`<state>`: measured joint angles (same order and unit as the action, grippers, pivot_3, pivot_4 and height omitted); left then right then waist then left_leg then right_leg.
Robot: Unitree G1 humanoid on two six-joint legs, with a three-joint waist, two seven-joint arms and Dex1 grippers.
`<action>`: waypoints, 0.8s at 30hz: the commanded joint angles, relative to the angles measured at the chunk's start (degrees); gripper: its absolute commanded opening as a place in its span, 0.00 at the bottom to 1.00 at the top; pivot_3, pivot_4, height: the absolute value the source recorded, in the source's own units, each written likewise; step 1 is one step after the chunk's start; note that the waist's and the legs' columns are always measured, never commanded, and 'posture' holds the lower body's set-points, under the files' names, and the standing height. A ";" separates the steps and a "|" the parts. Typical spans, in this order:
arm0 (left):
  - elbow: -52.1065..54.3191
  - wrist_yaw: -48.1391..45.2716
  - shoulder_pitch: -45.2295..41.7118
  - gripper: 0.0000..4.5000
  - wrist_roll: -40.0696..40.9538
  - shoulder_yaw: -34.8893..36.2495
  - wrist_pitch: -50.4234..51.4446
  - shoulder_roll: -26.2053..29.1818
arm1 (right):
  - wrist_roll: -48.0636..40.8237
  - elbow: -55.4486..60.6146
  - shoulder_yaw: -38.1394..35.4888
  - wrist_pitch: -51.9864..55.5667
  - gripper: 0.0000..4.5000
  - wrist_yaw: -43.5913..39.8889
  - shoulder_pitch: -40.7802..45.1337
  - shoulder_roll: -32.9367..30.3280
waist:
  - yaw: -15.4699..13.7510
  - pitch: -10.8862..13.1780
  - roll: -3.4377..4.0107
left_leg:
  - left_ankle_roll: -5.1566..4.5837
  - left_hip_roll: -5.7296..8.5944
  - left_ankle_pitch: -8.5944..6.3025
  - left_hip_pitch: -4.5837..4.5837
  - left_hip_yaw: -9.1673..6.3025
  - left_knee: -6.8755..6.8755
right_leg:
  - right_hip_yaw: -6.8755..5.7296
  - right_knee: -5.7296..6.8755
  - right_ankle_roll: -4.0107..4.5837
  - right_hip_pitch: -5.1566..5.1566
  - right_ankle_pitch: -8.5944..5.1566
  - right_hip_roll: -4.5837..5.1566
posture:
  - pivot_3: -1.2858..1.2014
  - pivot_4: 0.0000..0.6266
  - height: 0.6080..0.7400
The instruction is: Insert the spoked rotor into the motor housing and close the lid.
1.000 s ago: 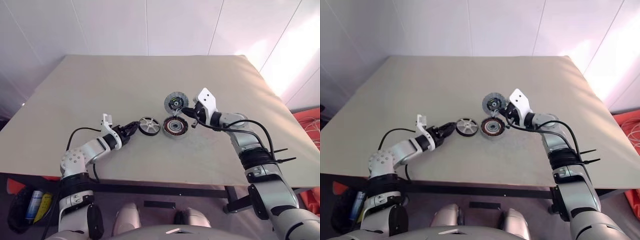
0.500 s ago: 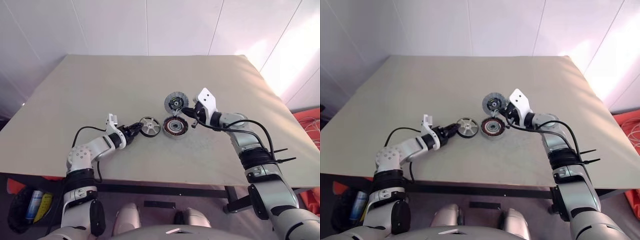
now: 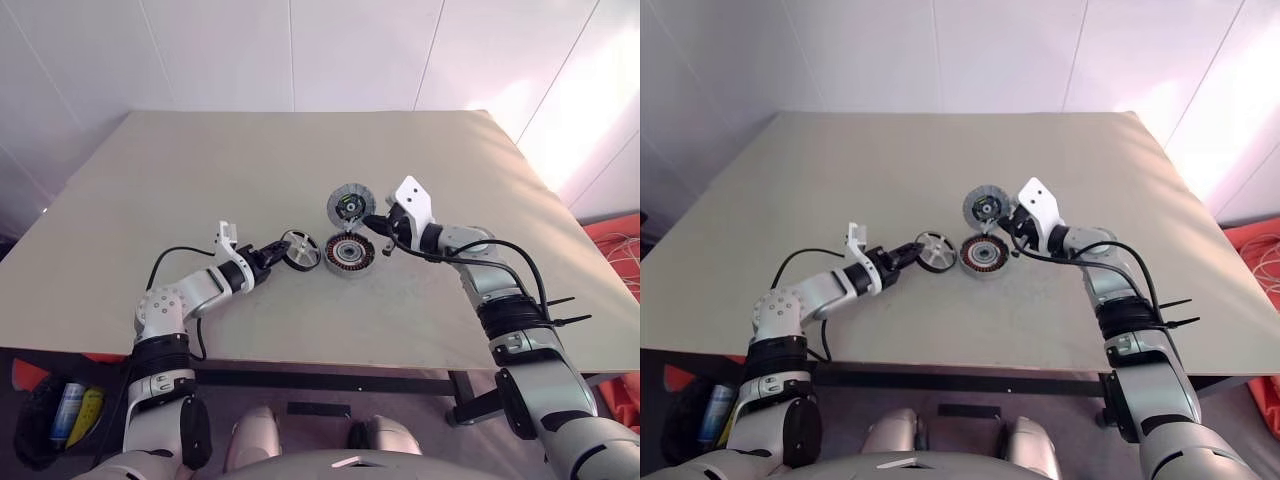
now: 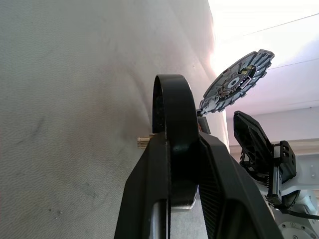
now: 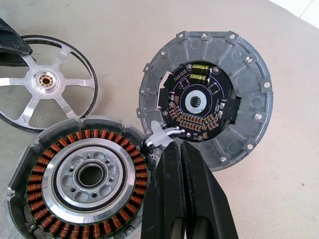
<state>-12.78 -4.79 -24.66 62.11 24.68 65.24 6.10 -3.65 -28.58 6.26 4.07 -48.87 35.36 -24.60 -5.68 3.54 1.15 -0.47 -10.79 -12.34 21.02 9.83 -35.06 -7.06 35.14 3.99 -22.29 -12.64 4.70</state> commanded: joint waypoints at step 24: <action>-7.14 -1.85 -6.20 0.09 17.46 1.62 6.07 -2.34 | -0.87 7.44 -2.82 2.12 0.00 -4.57 -2.45 -10.01 | -1.65 0.02 -0.02 | -0.08 0.15 -0.01 0.08 -0.03 -0.03 | 0.10 -0.05 -0.12 0.02 0.05 0.03 | 0.52 0.00 1.00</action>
<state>-18.92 -5.40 -28.93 78.21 27.32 70.03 4.04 -3.47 -24.74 5.46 6.01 -52.35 32.67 -33.03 -7.32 3.56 1.13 -0.58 -10.61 -12.36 21.09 9.81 -35.09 -6.92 35.03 3.81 -22.25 -12.57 4.73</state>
